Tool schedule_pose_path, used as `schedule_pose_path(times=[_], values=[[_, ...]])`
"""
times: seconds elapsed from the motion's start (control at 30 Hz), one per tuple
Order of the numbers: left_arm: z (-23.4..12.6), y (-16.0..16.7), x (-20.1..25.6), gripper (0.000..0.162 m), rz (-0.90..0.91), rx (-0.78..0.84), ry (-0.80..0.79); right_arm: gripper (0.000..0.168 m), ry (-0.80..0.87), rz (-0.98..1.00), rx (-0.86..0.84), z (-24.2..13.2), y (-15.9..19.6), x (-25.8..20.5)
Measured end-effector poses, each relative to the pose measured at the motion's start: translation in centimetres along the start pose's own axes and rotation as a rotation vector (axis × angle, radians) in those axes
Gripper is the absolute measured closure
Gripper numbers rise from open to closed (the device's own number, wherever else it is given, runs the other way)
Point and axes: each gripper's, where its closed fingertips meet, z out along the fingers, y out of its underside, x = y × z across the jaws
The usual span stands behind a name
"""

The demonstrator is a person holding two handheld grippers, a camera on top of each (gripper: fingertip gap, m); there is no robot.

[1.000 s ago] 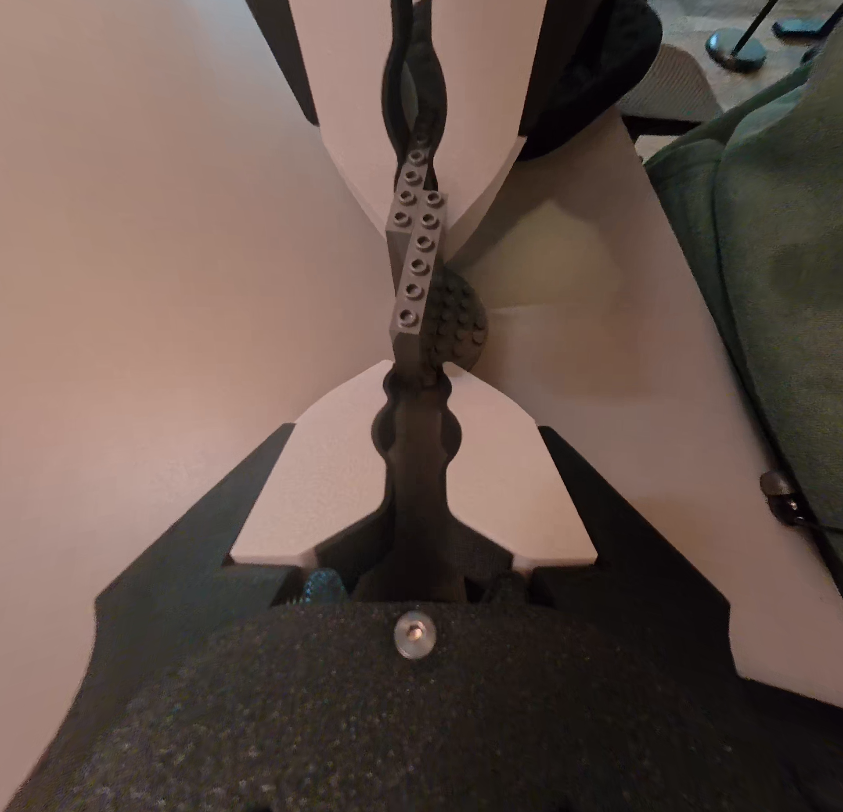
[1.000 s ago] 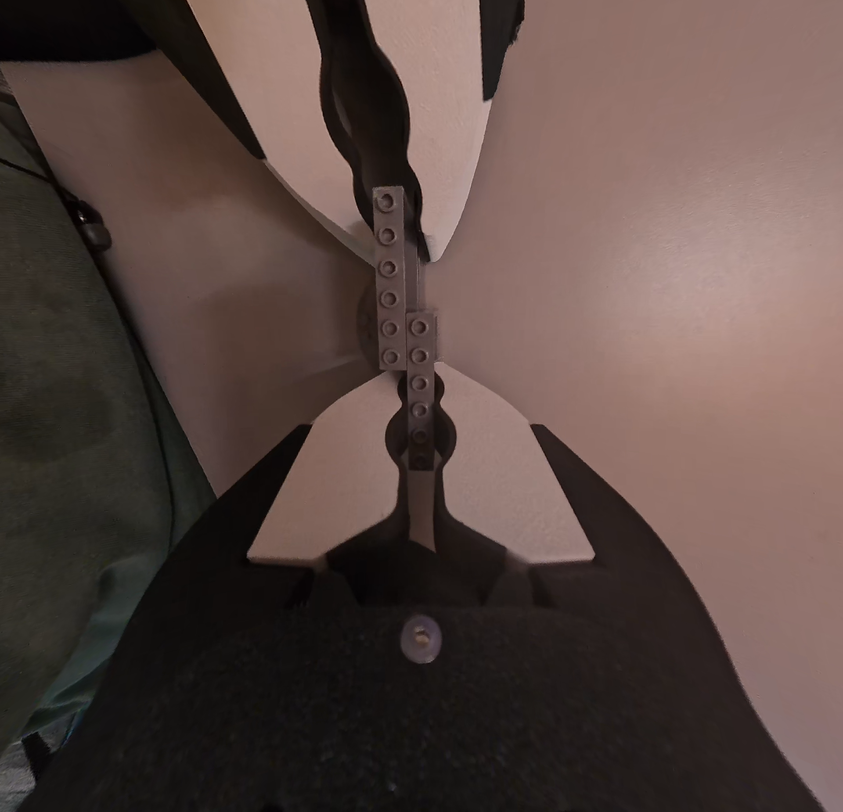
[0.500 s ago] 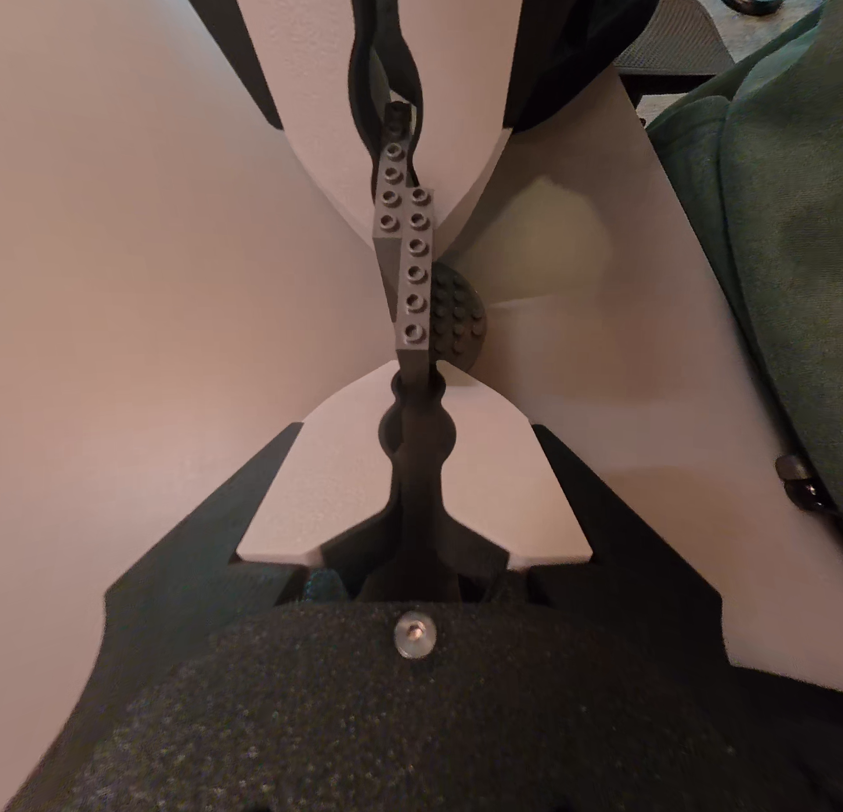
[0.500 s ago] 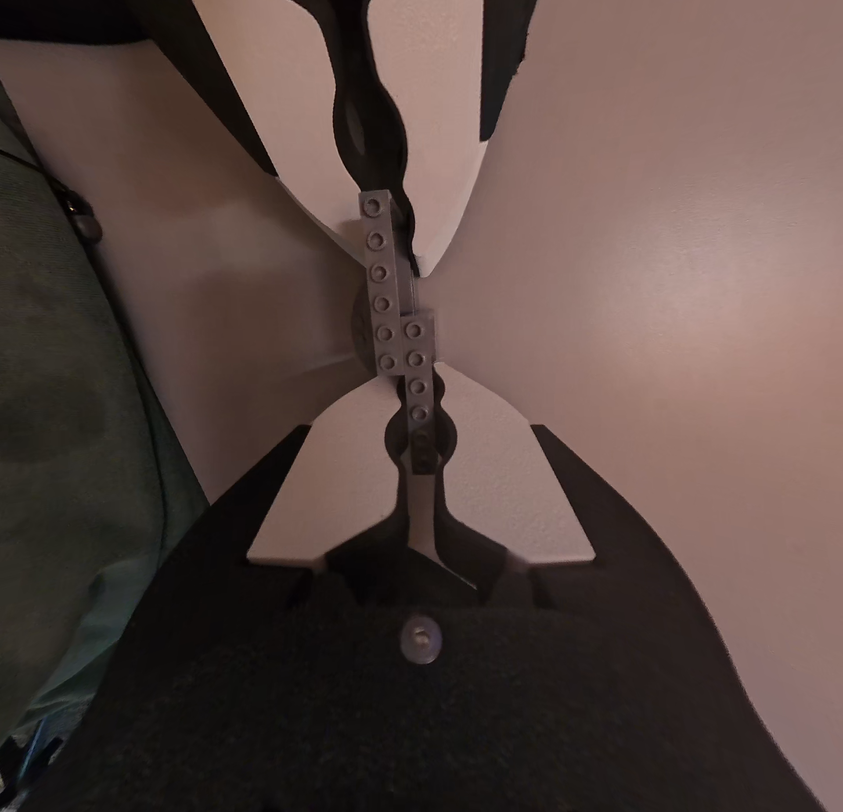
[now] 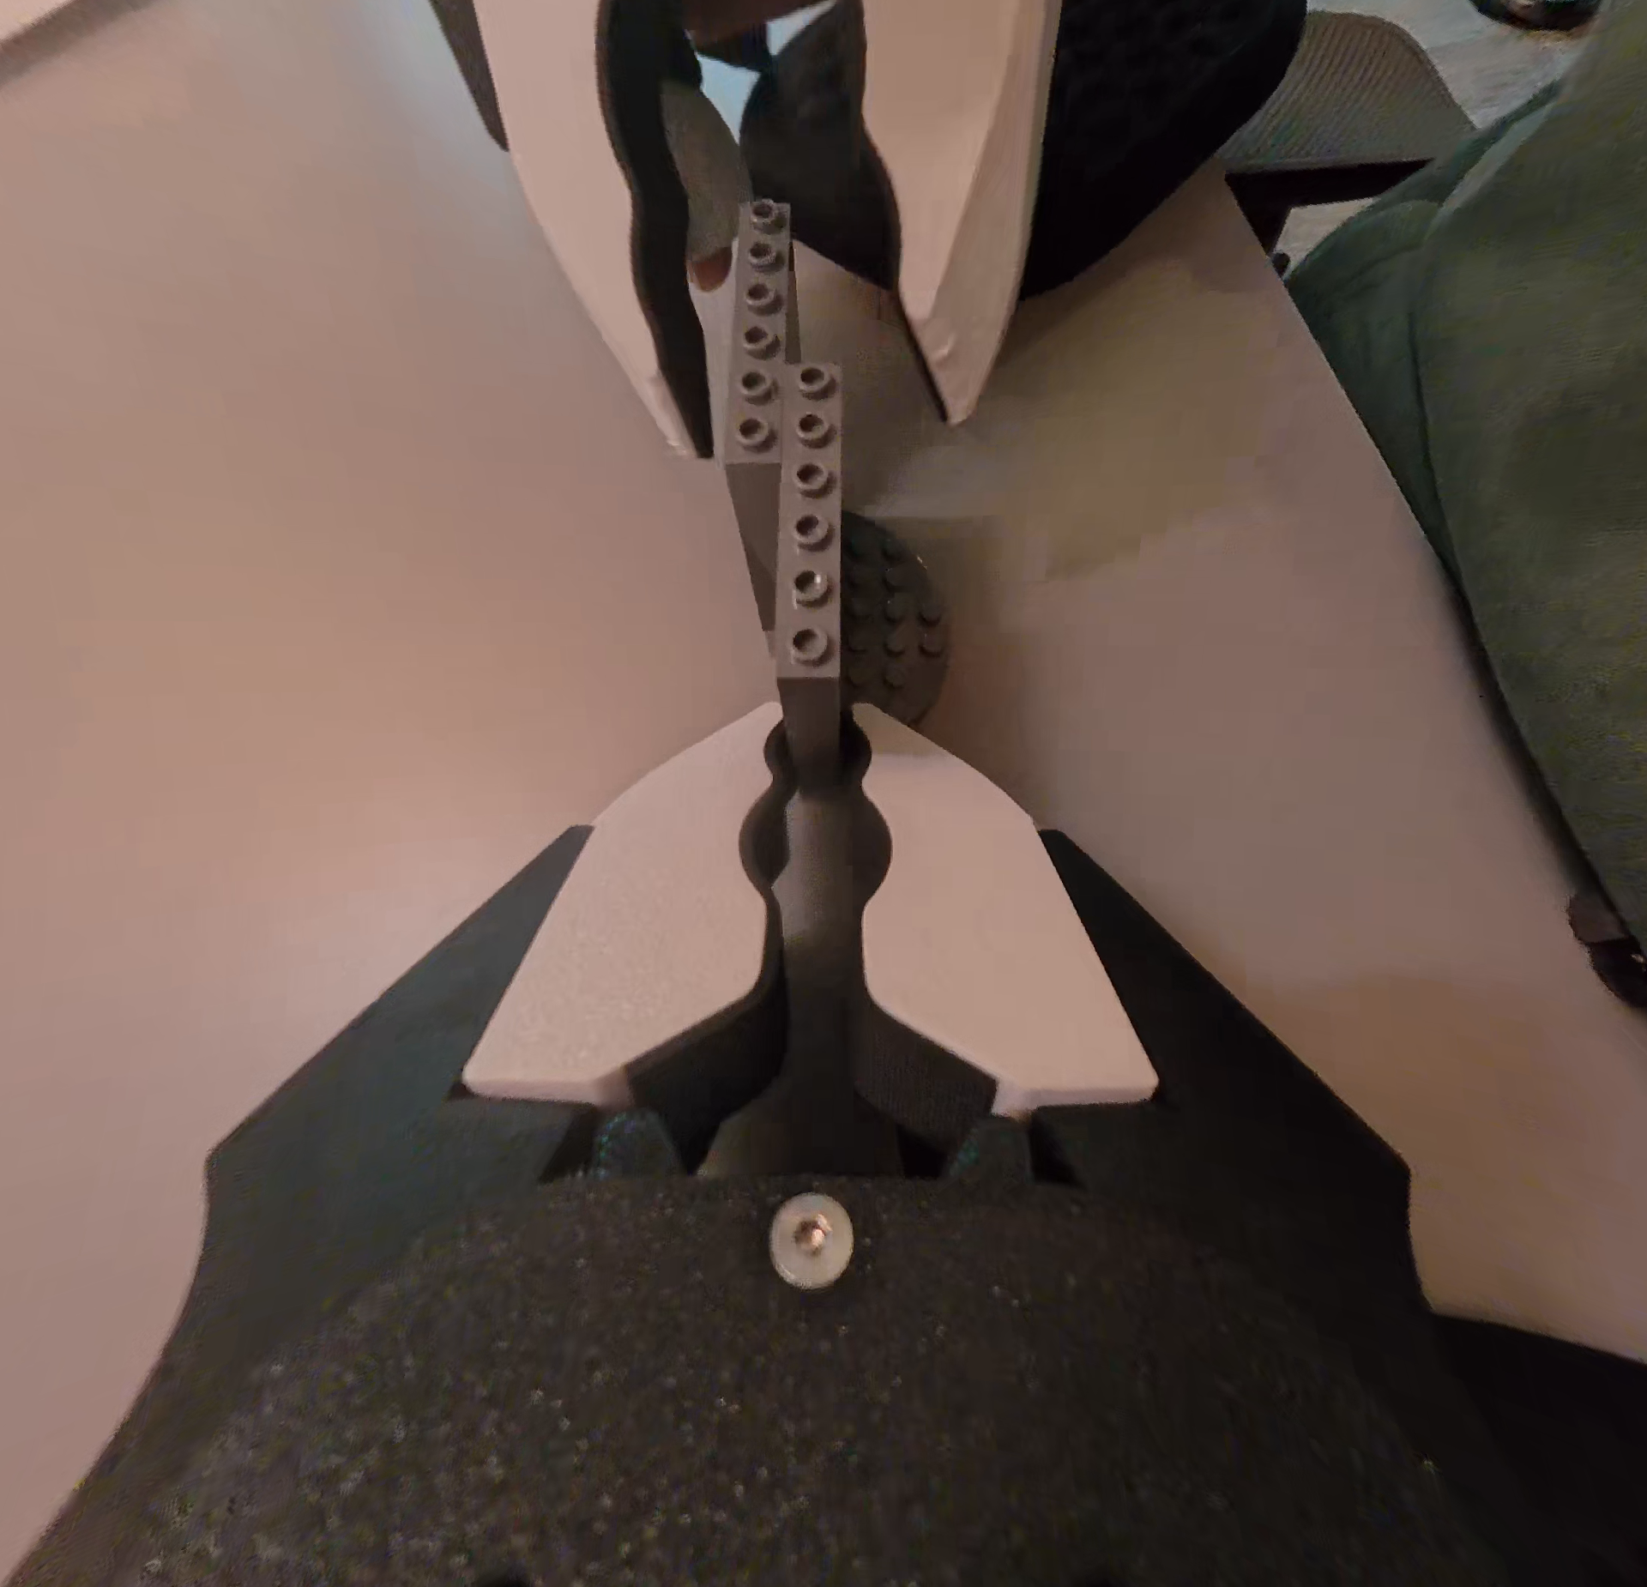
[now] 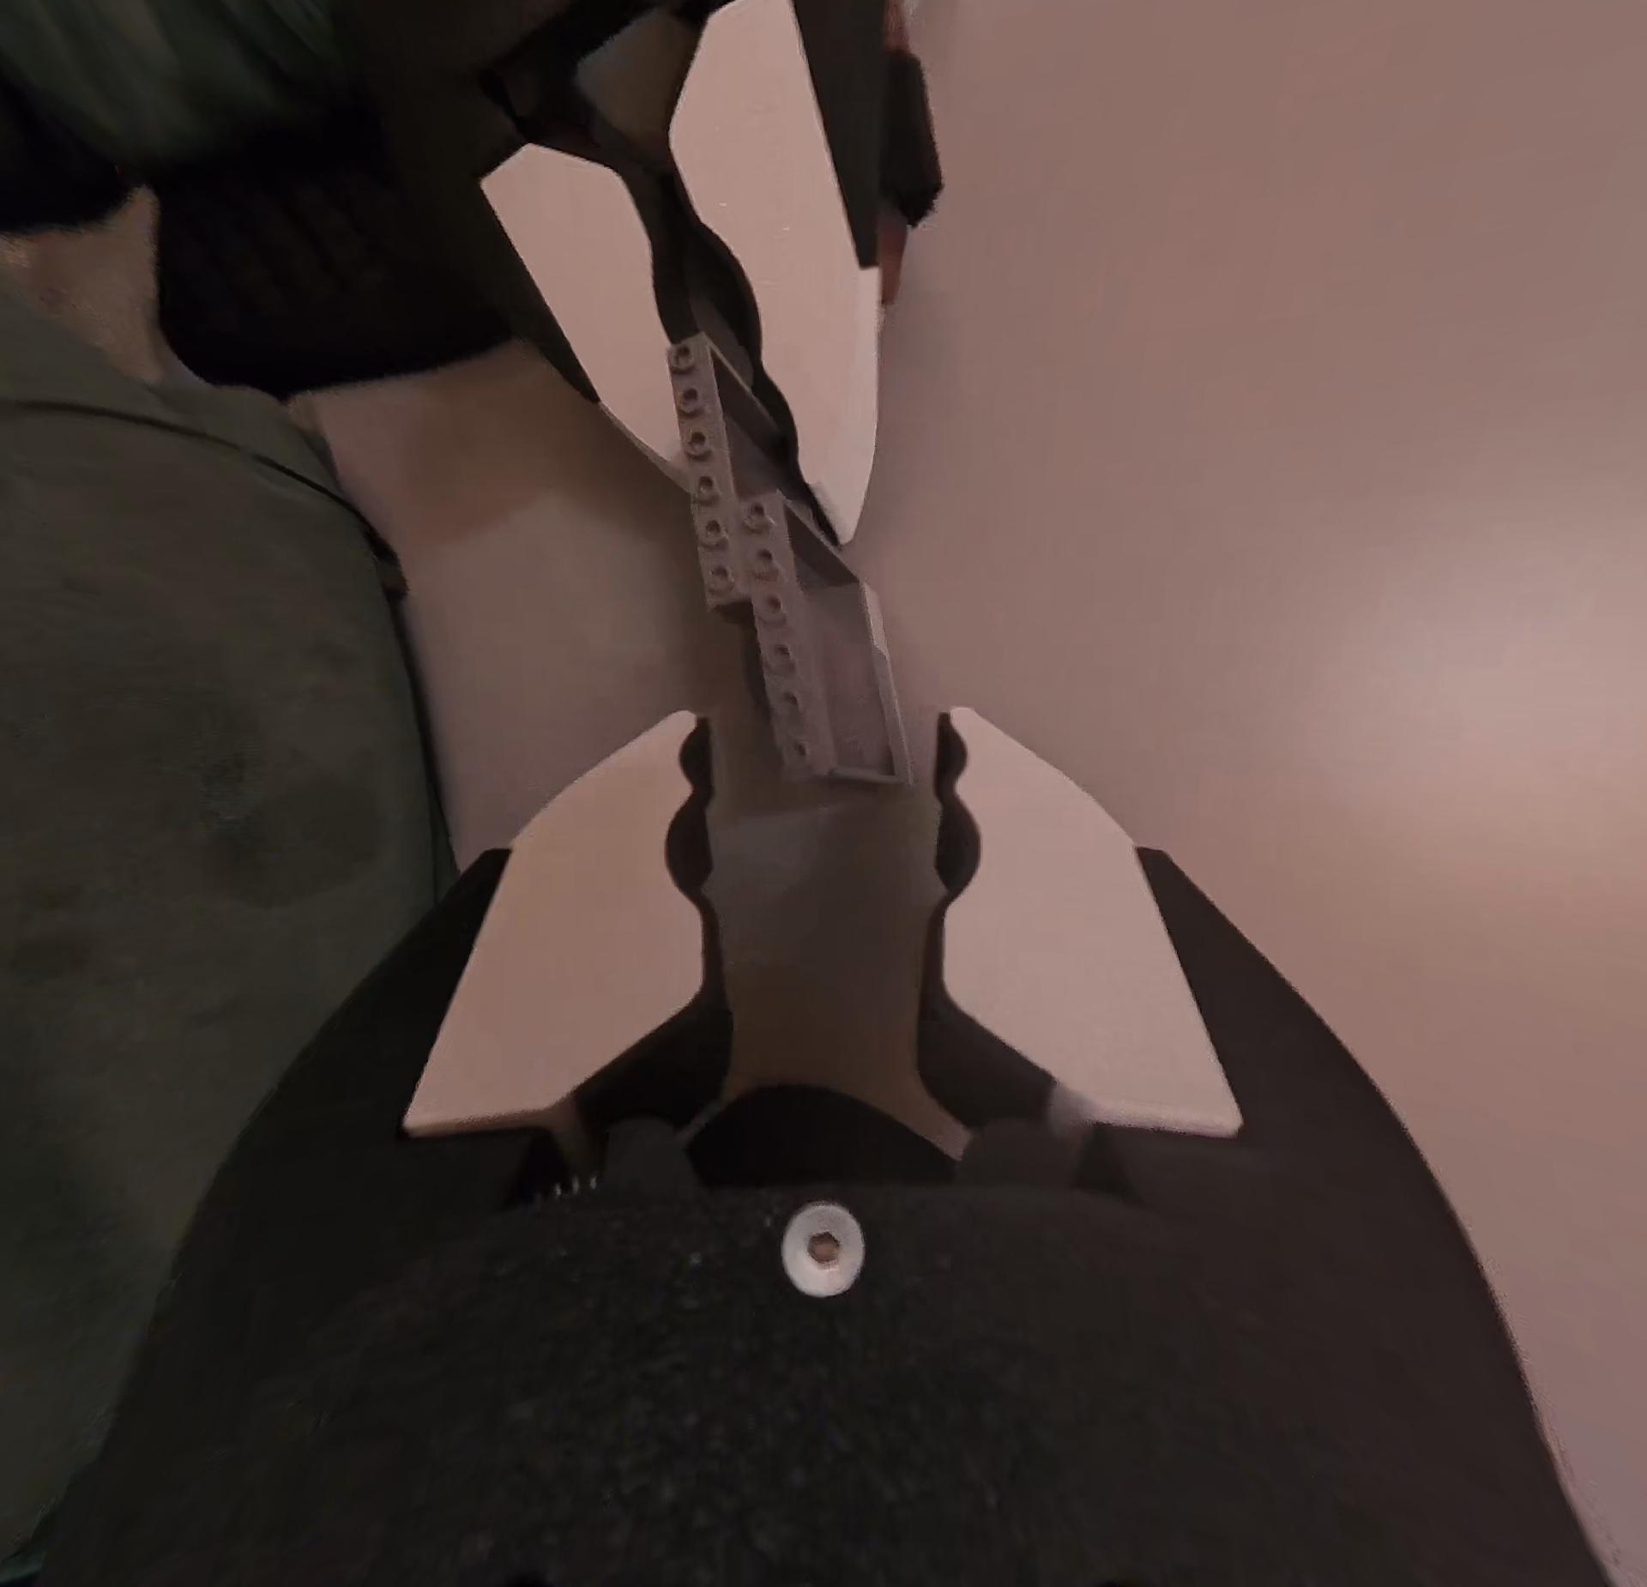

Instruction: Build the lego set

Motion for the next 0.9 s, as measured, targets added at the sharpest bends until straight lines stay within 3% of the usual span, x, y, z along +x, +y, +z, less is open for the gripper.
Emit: schedule_pose_path(times=[0.13, 0.27, 0.43, 0.63, 0.9], values=[[-1.1, -1.4, -1.1, 0.154, 0.005, 0.071, -0.076, 0.088, -0.119, 0.187, 0.187, -1.2, -0.2, -0.4], [-2.4, -3.3, -2.3, 0.154, 0.071, 0.118, -0.223, 0.078, -0.215, 0.375, 0.491, -2.5, -2.7, -1.5], [-3.0, -4.7, -3.1, 0.154, 0.171, 0.111, -0.392, 0.063, -0.135, 0.475, 0.734, -2.5, -5.6, -1.2], [-4.0, -5.6, -4.0, 0.154, 0.330, 0.069, -0.603, 0.061, -0.088, 0.486, 0.918, -2.9, -8.1, -0.7], [-4.6, -6.3, -3.7, 0.154, 0.469, 0.055, -0.671, 0.073, -0.142, 0.341, 0.964, -3.0, -8.4, -1.1]])
